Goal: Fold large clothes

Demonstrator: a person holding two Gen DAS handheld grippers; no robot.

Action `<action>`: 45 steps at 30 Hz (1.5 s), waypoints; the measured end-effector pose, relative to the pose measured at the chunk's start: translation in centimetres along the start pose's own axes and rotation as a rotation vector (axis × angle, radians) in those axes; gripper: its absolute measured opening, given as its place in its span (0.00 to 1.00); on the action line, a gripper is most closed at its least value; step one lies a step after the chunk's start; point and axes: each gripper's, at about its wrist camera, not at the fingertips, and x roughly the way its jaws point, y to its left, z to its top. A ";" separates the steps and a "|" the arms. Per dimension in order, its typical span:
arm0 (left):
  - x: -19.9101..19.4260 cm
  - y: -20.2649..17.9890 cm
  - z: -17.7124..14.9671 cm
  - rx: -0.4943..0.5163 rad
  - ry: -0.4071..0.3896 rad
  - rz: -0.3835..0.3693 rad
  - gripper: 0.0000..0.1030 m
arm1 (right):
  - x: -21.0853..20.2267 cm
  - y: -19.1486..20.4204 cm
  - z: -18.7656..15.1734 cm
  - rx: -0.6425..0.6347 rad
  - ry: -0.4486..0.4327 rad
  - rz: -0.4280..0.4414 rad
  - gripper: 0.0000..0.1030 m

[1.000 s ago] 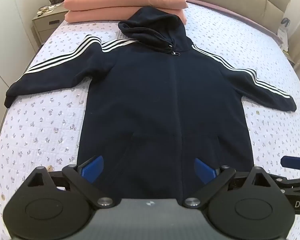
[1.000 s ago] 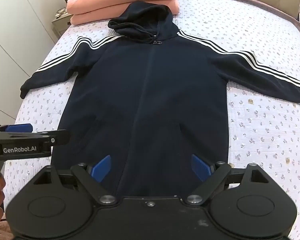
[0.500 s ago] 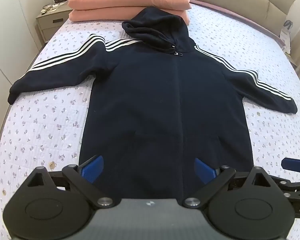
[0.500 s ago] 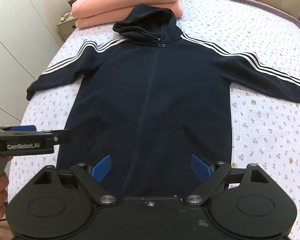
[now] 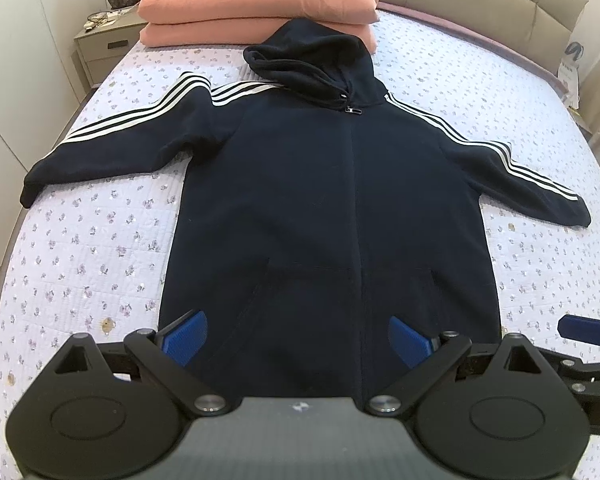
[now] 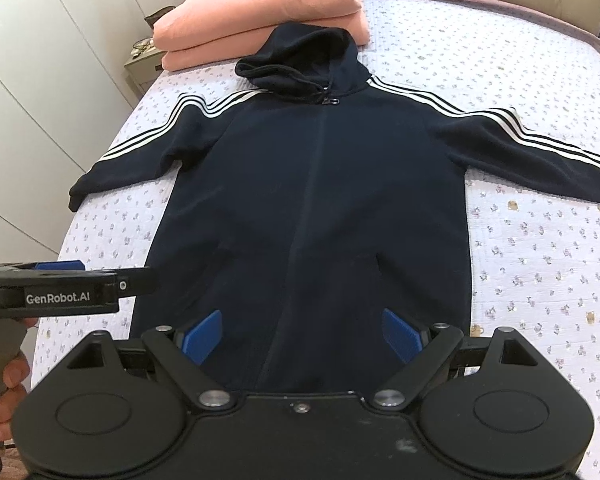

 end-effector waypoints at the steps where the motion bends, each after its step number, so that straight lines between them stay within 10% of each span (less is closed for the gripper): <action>1: -0.1 -0.1 -0.1 0.000 -0.002 -0.001 0.96 | -0.1 -0.1 -0.1 0.002 -0.002 0.001 0.99; 45: 0.1 1.4 0.4 -0.038 -0.028 -0.061 0.95 | 0.9 2.0 0.5 -0.009 0.002 -0.040 0.99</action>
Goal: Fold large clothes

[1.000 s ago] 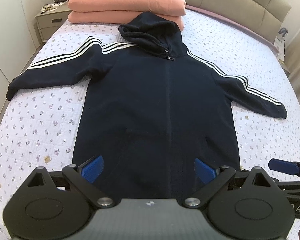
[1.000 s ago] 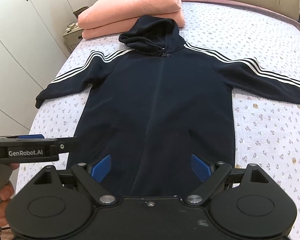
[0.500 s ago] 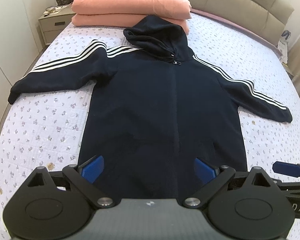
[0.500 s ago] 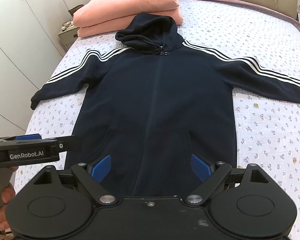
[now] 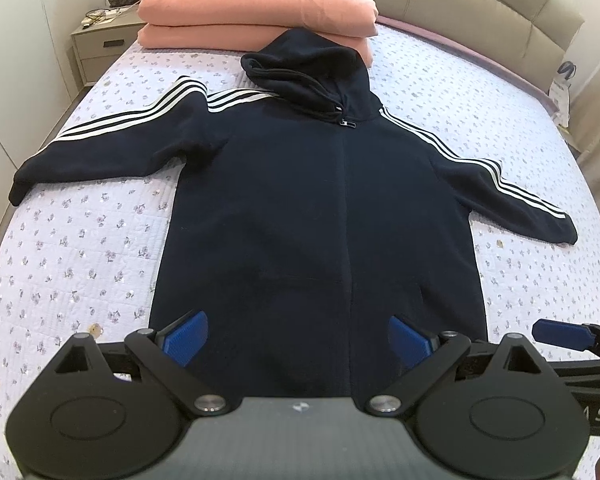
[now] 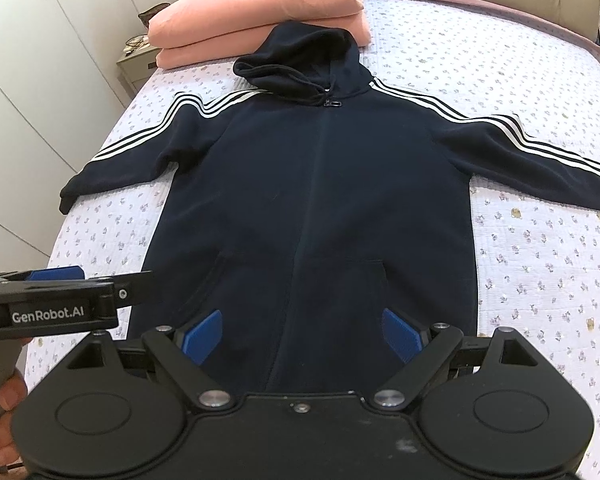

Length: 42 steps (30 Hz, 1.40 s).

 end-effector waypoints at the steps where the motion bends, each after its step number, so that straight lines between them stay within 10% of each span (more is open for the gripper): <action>1: 0.0 0.1 0.0 -0.003 -0.002 -0.001 0.95 | 0.0 0.0 0.0 -0.001 0.001 0.000 0.99; 17: 0.1 1.1 0.4 -0.050 0.010 -0.017 0.95 | 0.7 0.1 0.9 0.009 -0.015 -0.013 0.99; 23: 2.1 3.3 1.9 -0.100 0.010 -0.050 0.95 | 2.7 -0.1 5.1 0.022 -0.174 0.013 0.99; 27: 5.2 7.0 3.6 -0.133 -0.067 -0.043 0.95 | 6.8 1.2 9.7 -0.041 -0.261 0.052 0.99; 34: 12.4 19.4 8.9 -0.284 -0.152 0.026 0.94 | 18.6 2.6 18.0 0.018 -0.140 0.318 1.00; 42: 17.4 30.1 12.6 -0.500 -0.231 0.093 0.86 | 28.9 7.3 21.5 -0.055 -0.127 0.195 1.00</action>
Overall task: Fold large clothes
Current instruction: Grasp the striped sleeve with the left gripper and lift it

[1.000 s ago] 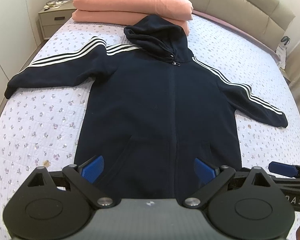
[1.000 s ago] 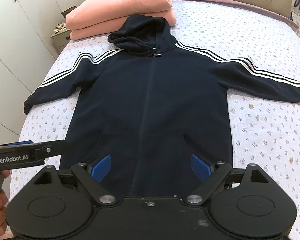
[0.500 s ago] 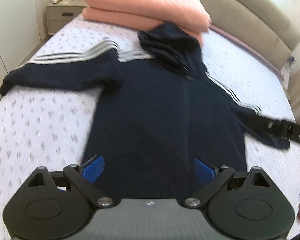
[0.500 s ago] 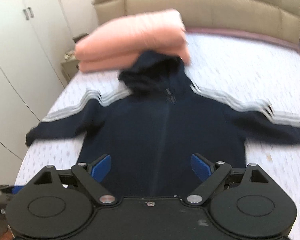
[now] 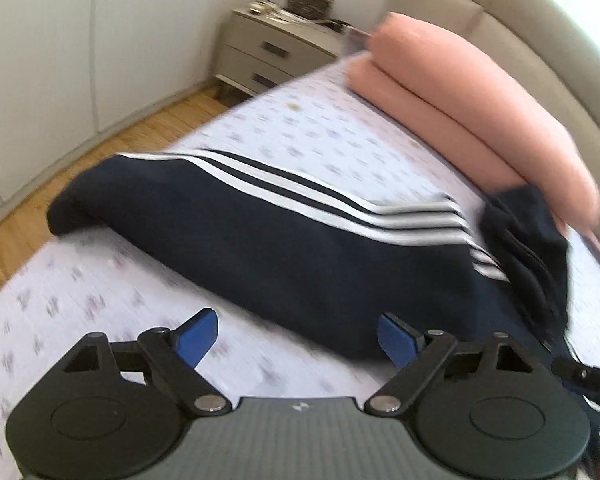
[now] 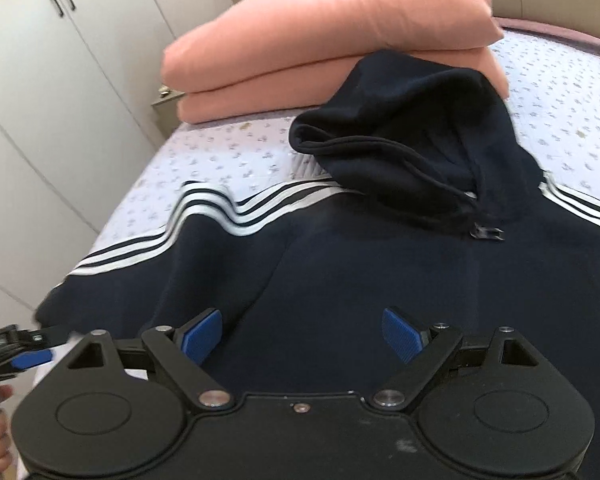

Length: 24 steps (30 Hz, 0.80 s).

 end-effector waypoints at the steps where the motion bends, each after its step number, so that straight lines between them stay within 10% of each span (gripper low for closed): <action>1: 0.8 0.4 0.2 -0.009 -0.004 0.016 0.87 | 0.9 0.2 0.0 -0.002 0.013 -0.005 1.00; 8: 5.3 4.0 -1.1 -0.037 0.010 0.020 0.93 | 8.3 2.6 -2.0 -0.081 0.242 -0.113 1.00; 16: 5.3 5.0 -2.5 -0.049 -0.153 -0.026 1.00 | 7.4 3.2 -3.5 -0.123 0.159 -0.155 1.00; 21: 5.8 8.3 0.1 -0.246 -0.301 -0.033 1.00 | 8.5 2.4 0.3 0.095 0.178 -0.195 1.00; 24: 6.8 9.6 2.4 -0.249 -0.335 0.038 0.66 | 10.0 3.1 2.1 0.175 0.171 -0.266 1.00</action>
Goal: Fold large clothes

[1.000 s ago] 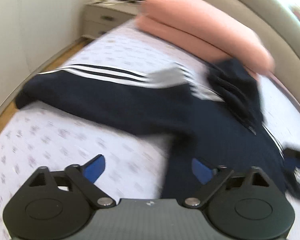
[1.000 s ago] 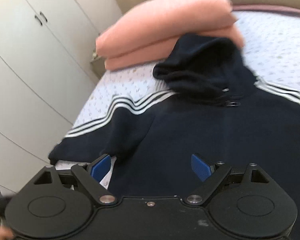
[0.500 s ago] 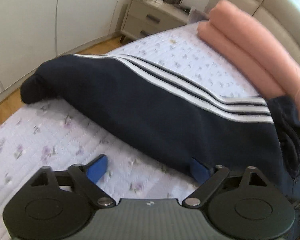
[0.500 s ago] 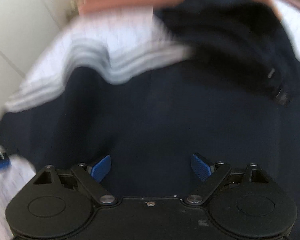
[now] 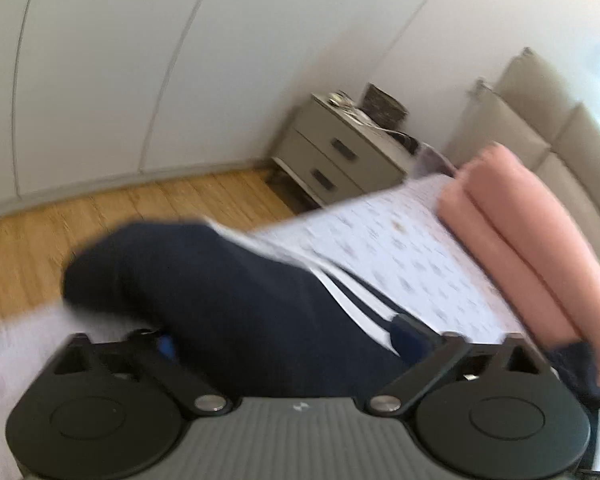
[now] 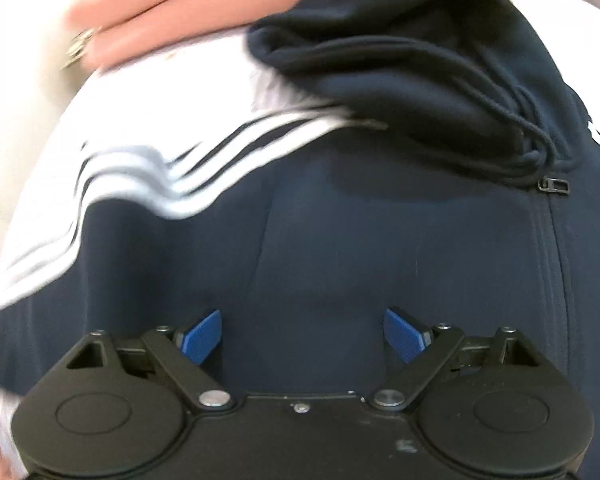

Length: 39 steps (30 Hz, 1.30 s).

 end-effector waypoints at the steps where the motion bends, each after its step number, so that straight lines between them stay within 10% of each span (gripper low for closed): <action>1: 0.6 0.3 0.5 0.006 -0.009 0.061 0.18 | 0.1 0.5 0.4 -0.006 -0.007 -0.013 1.00; 4: 0.6 2.4 2.5 -0.094 -0.056 -0.001 0.06 | 0.4 2.5 1.1 -0.094 -0.007 -0.037 1.00; 9: -1.5 2.1 7.4 0.037 -0.268 0.039 0.06 | -0.4 5.7 -2.3 -0.263 -0.016 -0.062 1.00; 16: -4.4 -2.0 9.7 0.164 -0.343 -0.078 0.06 | -3.1 5.3 -9.8 -0.350 -0.206 -0.088 1.00; 21: -6.8 -6.2 9.0 0.200 -0.405 -0.157 0.06 | -4.1 2.5 -12.7 -0.335 -0.288 -0.021 1.00; 26: -10.8 -12.5 8.4 0.258 -0.489 -0.238 0.05 | -5.9 -1.1 -12.7 -0.303 -0.109 0.124 0.99; 39: -22.6 -35.0 4.9 0.472 -0.794 -0.527 0.05 | -11.8 -19.6 -15.6 -0.084 -0.172 0.334 0.99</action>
